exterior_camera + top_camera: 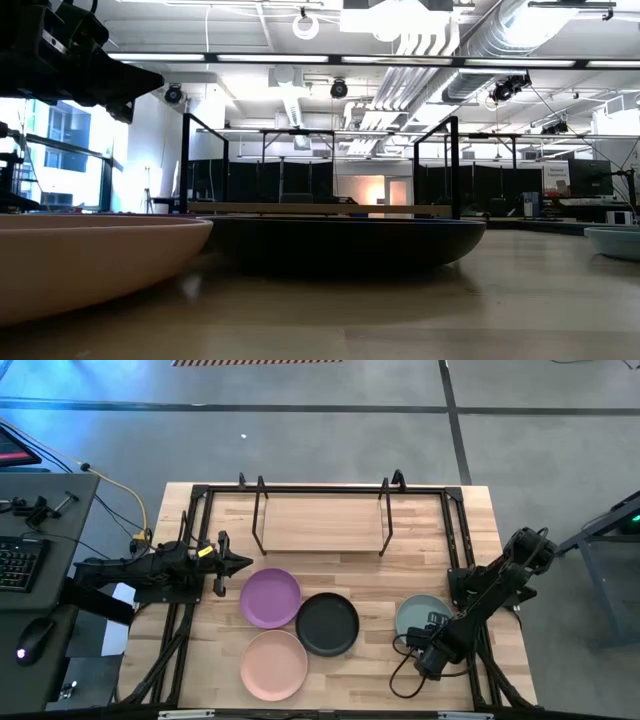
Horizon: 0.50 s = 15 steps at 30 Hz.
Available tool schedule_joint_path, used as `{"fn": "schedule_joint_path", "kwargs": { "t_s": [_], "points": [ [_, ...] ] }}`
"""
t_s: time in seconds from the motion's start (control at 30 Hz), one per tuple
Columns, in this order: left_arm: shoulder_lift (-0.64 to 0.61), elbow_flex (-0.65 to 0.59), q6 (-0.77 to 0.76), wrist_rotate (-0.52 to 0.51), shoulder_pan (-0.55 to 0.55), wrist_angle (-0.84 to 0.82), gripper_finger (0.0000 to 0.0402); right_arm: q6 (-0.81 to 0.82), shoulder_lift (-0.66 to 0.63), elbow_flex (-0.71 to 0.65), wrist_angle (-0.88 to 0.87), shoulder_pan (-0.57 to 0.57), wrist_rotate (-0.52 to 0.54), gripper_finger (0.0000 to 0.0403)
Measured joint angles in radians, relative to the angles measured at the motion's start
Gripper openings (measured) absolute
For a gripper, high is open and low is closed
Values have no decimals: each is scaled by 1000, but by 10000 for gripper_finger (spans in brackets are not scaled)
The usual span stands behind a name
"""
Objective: Place and stack plates onto a shelf
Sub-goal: Put the gray plate on the shelf
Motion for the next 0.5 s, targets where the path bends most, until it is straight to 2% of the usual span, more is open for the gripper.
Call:
{"fn": "schedule_joint_path", "kwargs": {
  "t_s": [0.33, 0.5],
  "points": [
    [0, 0, 0, 0, 0, 0, 0, -39, 4, 0, 20, -18, 78, 114],
    [0, 0, 0, 0, 0, 0, 0, -39, 4, 0, 44, -18, 85, 102]
  ]
}}
